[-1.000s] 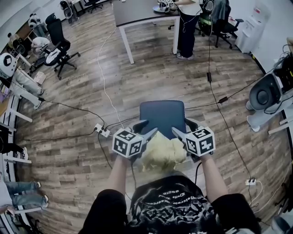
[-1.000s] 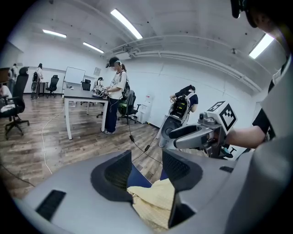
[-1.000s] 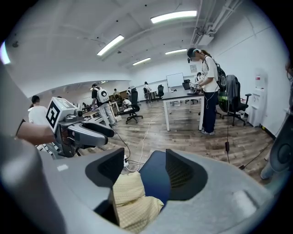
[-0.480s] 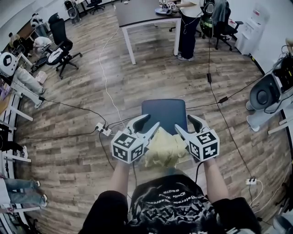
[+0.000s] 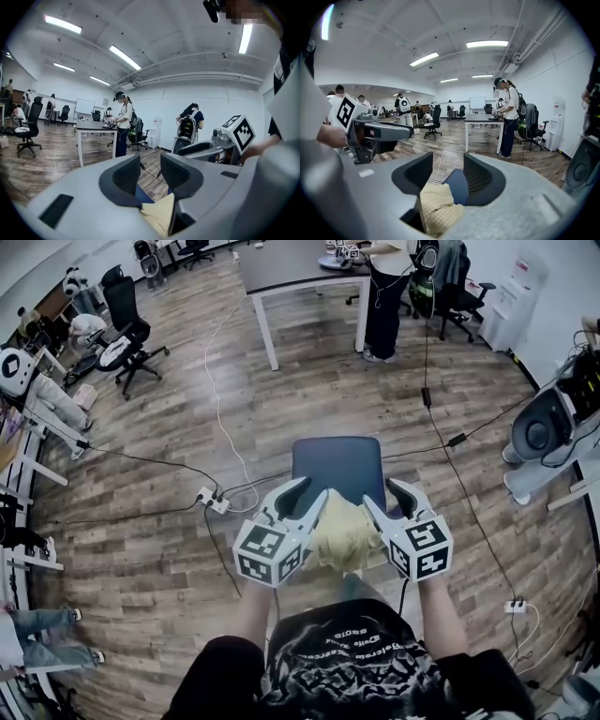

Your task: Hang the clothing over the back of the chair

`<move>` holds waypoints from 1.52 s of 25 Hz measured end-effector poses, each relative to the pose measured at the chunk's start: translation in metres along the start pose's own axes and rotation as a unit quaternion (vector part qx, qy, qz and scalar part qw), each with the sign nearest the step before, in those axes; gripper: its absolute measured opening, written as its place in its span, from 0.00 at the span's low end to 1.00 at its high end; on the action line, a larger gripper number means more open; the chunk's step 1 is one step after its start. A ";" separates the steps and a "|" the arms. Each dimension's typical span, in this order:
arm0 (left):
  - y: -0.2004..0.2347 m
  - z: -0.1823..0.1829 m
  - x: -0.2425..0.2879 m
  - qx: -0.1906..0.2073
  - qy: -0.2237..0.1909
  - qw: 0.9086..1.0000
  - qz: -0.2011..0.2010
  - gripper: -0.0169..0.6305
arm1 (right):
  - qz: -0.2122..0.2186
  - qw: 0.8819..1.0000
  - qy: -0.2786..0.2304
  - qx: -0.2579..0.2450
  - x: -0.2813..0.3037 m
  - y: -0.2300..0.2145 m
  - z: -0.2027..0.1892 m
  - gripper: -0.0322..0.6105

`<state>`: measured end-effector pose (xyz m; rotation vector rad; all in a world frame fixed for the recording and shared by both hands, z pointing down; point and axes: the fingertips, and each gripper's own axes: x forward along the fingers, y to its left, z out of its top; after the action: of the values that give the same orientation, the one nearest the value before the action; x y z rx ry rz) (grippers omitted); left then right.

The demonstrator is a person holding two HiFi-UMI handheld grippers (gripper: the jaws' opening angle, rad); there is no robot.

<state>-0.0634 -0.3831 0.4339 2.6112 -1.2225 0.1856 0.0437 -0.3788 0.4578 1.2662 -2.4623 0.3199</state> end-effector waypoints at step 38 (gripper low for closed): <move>-0.047 -0.076 -0.055 -0.035 0.018 0.999 0.002 0.04 | 0.005 1.000 -0.005 -0.020 -0.014 0.087 -0.055 0.06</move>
<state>-0.0635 -0.2925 0.4866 2.5335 -1.2006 0.1872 -0.0086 -0.2985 0.4991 1.2427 -2.4715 0.2671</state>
